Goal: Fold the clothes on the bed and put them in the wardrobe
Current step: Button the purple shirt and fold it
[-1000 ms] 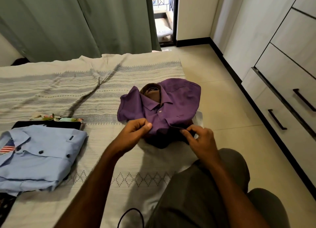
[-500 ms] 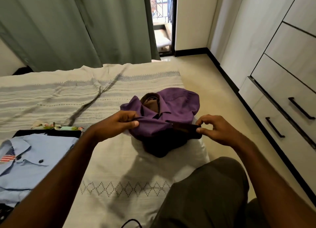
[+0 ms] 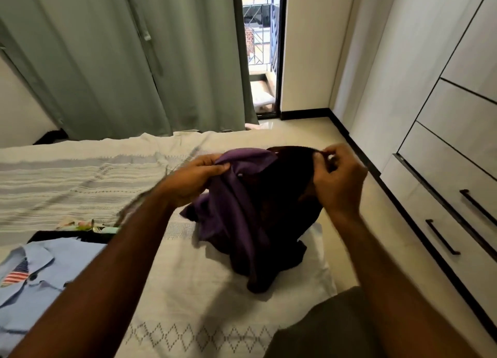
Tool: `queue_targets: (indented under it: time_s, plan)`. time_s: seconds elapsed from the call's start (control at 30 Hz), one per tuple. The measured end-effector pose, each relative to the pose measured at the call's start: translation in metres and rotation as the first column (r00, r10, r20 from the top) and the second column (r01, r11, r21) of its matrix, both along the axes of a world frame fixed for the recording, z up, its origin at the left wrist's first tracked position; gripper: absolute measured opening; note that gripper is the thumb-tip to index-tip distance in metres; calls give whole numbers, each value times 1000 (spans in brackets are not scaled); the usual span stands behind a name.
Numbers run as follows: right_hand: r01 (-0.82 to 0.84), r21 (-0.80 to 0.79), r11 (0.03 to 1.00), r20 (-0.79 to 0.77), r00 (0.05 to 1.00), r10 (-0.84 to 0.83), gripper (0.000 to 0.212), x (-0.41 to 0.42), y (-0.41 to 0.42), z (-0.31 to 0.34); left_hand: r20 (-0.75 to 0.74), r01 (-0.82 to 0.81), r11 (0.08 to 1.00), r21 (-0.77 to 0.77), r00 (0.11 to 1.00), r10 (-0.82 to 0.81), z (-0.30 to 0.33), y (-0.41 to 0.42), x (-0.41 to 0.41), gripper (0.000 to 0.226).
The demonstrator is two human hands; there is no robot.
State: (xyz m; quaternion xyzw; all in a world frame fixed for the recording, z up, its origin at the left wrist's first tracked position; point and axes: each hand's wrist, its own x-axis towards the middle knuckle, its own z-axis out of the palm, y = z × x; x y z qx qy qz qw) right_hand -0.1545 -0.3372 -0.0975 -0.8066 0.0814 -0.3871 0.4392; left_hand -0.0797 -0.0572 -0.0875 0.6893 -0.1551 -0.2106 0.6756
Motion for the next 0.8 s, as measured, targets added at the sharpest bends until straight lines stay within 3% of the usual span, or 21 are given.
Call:
queue_targets:
  time_s: [0.07, 0.13, 0.23, 0.37, 0.53, 0.8]
  plan:
    - [23, 105, 994, -154, 988, -7, 14, -9, 25, -36, -82, -28, 997, -76, 996, 22, -19, -14, -16, 24]
    - [-37, 269, 962, -298, 947, 120, 14, -23, 50, -78, -116, -96, 990, -104, 990, 84, -43, -26, -30, 14]
    - [-137, 450, 882, -246, 931, 270, 13, -51, 82, -110, -139, -192, 979, -62, 973, 182, -67, -35, -56, 17]
    - [-134, 613, 779, -186, 934, 306, 14, -75, 100, -129, -41, -162, 971, 176, 984, 172, -89, -37, -92, 30]
    - [-87, 621, 779, -181, 951, 250, 7, -97, 104, -147, -70, -282, 953, 110, 954, 291, -110, -41, -117, 22]
    - [-153, 568, 809, -147, 948, 283, 18, -113, 107, -157, -147, -419, 907, 29, 896, 419, -126, -54, -150, 24]
